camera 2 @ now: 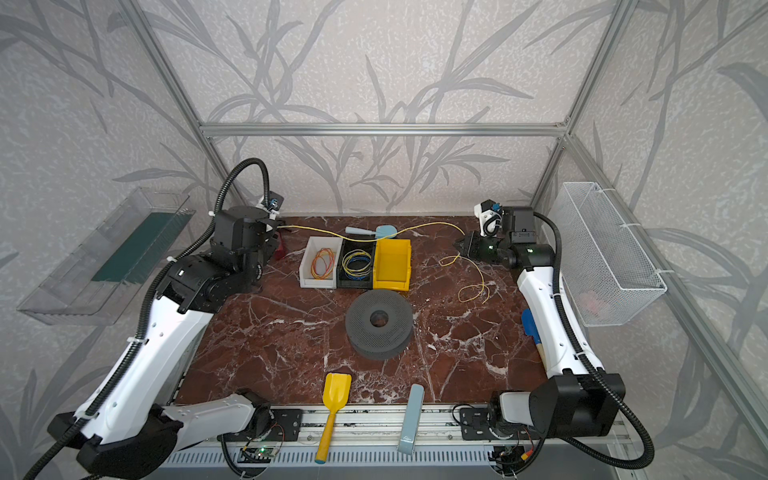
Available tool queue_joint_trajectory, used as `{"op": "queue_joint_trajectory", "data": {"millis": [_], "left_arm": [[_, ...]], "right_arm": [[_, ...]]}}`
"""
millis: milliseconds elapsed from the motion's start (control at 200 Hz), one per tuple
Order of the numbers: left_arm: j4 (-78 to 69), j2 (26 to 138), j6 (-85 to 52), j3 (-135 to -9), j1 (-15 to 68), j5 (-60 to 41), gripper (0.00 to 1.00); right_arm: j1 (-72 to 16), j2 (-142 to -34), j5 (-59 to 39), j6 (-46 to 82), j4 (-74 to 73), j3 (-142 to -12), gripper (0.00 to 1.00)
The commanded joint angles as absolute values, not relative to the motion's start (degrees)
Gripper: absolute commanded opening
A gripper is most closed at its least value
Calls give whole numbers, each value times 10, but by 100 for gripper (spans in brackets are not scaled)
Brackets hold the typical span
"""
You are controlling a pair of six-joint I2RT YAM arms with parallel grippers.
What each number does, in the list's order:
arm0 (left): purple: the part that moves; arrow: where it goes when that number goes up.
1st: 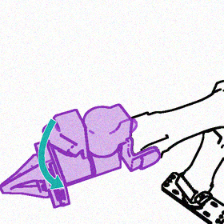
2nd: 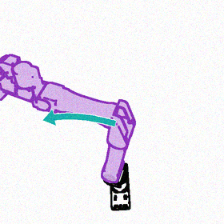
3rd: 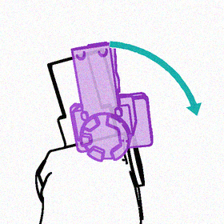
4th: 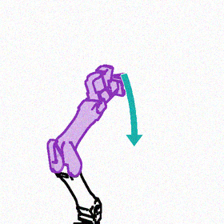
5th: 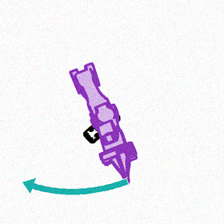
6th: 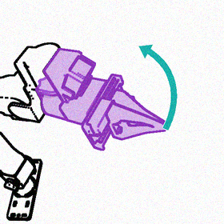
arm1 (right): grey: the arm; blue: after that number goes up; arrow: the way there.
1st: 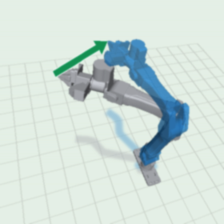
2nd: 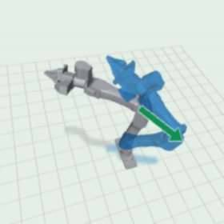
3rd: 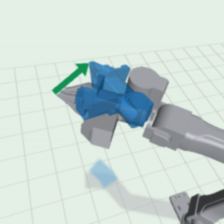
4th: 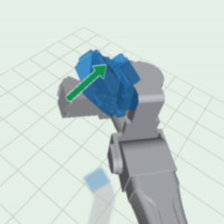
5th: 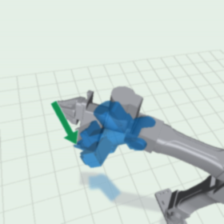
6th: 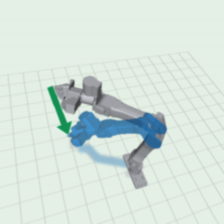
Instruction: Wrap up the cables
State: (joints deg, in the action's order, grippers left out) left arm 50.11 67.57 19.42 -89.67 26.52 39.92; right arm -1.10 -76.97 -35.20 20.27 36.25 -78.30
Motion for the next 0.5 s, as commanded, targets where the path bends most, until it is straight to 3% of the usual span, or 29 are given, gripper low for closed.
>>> {"op": "queue_joint_trajectory", "data": {"millis": [0,195,210,320,355,495], "left_arm": [[585,649,97,-859,266,316,58],[628,615,16,-817,266,245,61],[630,612,12,-813,267,232,58],[615,578,-18,-784,267,140,11],[613,573,-28,-782,266,116,1],[640,599,-39,-812,266,25,0]], "right_arm": [[-7,-780,-365,220,372,-806,0],[-6,-797,-366,235,363,-825,0],[-6,-799,-369,238,361,-826,0],[-6,-807,-392,249,347,-832,0],[-6,-808,-392,248,350,-834,0],[-6,-815,-386,228,374,-843,0]]}}
